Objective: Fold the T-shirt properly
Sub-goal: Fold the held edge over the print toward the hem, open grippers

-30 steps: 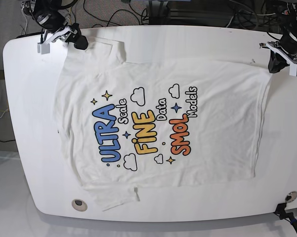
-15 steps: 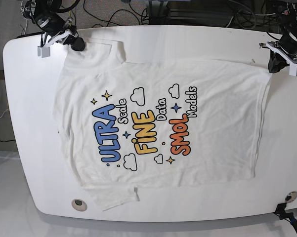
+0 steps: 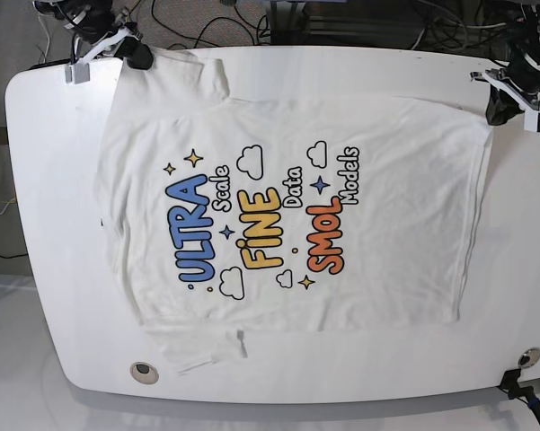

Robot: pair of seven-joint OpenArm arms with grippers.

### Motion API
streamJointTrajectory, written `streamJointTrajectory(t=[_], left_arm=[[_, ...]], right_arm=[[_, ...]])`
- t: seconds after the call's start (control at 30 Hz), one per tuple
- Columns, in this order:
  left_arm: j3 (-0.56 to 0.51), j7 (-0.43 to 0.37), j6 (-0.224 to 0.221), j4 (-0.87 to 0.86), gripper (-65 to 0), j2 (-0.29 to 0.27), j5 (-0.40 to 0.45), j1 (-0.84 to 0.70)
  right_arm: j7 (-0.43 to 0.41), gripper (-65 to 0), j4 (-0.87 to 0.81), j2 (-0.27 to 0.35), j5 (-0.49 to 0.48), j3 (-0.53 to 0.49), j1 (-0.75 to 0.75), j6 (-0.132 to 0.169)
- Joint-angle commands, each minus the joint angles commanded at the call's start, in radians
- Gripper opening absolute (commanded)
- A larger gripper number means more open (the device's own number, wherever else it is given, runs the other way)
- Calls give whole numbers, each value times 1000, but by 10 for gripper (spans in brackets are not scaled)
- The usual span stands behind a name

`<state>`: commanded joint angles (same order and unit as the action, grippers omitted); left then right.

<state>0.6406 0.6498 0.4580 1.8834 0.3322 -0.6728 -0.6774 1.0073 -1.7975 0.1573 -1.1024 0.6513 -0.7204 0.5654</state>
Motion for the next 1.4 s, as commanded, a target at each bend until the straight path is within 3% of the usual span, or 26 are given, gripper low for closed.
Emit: streamJointTrajectory(t=[0.3, 0.5, 0.7, 0.9, 1.03, 1.17, 1.4], left_arm=[[-20, 0, 0, 0, -638, -54, 5, -68], [-18, -3, 2, -2, -638, -49, 2, -54], [-37, -2, 2, -5, -638, -52, 6, 75], [-86, 0, 0, -6, -638, -49, 8, 201], [-106, 0, 0, -6, -638, -51, 75, 278], [-123, 0, 0, -20, -638, -54, 150, 339], [-117, 0, 0, -153, -638, -51, 157, 442]], right_arm=[[0, -650, 0, 5, 0, 0, -75, 0], [5, -650, -69, 5, -15, 49, -58, 0], [60, -650, -86, 5, -9, 78, 77, 0], [61, -650, -86, 6, -8, 75, 199, 0], [61, -650, -81, 28, -8, 72, 279, -2], [61, -650, -23, 54, -8, 71, 351, -2], [61, -650, 157, 110, -6, 23, 486, -2]])
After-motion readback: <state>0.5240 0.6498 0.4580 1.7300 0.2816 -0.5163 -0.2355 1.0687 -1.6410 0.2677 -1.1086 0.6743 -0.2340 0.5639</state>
